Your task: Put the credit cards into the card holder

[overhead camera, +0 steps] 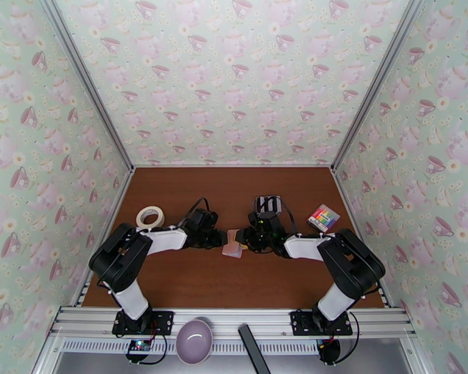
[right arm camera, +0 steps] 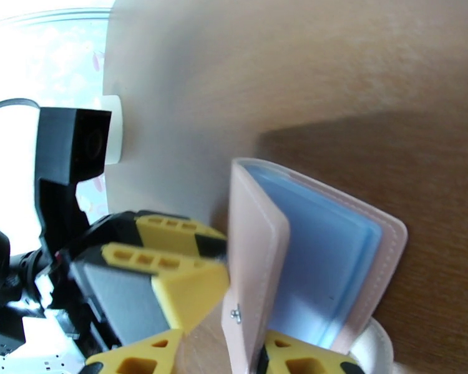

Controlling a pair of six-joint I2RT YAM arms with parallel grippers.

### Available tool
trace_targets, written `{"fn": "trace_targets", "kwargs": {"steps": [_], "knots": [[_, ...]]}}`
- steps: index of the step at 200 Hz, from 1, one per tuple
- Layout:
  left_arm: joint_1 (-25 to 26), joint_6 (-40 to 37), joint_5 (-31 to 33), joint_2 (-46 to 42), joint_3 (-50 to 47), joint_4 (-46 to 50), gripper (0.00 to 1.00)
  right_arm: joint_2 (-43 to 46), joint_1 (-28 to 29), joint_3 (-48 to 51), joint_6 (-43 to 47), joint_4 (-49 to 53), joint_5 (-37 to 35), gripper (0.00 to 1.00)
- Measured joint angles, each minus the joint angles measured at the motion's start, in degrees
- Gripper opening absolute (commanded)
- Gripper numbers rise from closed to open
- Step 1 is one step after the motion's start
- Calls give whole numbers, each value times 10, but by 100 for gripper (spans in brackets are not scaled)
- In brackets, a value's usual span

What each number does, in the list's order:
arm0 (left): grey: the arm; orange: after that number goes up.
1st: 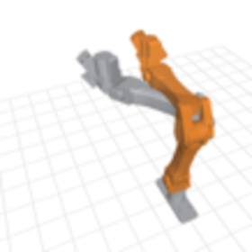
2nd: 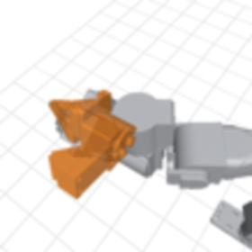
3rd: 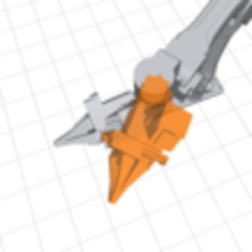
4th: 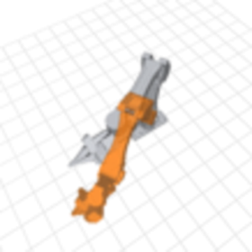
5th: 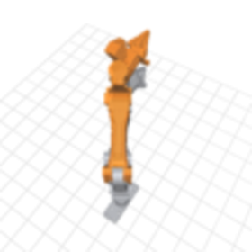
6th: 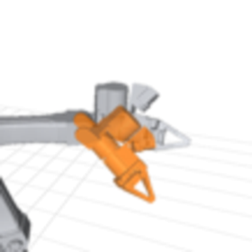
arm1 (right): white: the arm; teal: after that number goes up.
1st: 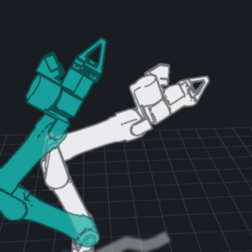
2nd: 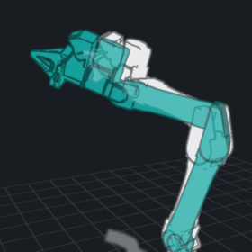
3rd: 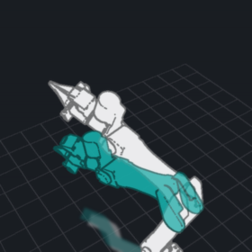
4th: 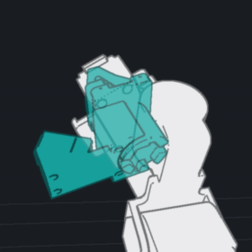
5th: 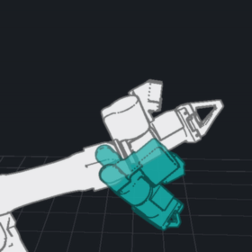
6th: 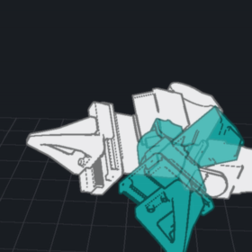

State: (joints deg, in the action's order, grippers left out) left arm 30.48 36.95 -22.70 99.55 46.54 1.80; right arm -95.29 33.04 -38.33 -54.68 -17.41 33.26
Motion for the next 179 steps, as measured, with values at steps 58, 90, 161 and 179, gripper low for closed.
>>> {"fn": "trace_targets", "kwargs": {"steps": [58, 90, 161, 179], "knots": [[-57, -29, 61, -65, -43, 32, 44, 0, 19, -29, 0, 18, -5, 35], [-73, -53, 76, -110, -51, 71, 46, -4, 26, -47, -1, 17, -9, 35], [-80, -76, 82, -161, -51, 137, 48, -21, 27, -66, -3, 7, -9, 37], [-81, -77, 85, -175, -51, 153, 48, -23, 30, -77, -6, 2, -9, 37]]}}
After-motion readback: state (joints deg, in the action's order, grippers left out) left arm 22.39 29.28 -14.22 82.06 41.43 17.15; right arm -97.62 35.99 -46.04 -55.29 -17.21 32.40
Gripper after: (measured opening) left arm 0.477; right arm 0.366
